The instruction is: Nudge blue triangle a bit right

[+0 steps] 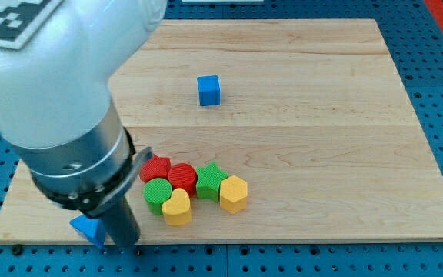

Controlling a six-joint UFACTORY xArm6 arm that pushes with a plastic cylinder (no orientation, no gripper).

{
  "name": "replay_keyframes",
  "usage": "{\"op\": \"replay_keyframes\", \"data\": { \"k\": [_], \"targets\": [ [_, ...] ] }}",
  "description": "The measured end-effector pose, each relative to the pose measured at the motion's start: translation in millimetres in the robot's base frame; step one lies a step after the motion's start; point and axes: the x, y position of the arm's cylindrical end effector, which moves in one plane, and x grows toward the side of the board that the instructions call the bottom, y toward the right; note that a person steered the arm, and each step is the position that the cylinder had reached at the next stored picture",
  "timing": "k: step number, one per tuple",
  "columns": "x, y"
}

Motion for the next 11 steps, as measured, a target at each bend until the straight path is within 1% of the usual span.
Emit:
{"op": "replay_keyframes", "data": {
  "k": [2,3,4,5,6,7,8,9,10,11],
  "targets": [
    [-2,-137],
    [-28,-152],
    [-81,-117],
    [-104,-92],
    [-36,-93],
    [-6,-175],
    [-12,-178],
    [-31,-178],
    [-36,-178],
    [-63,-178]
  ]
}}
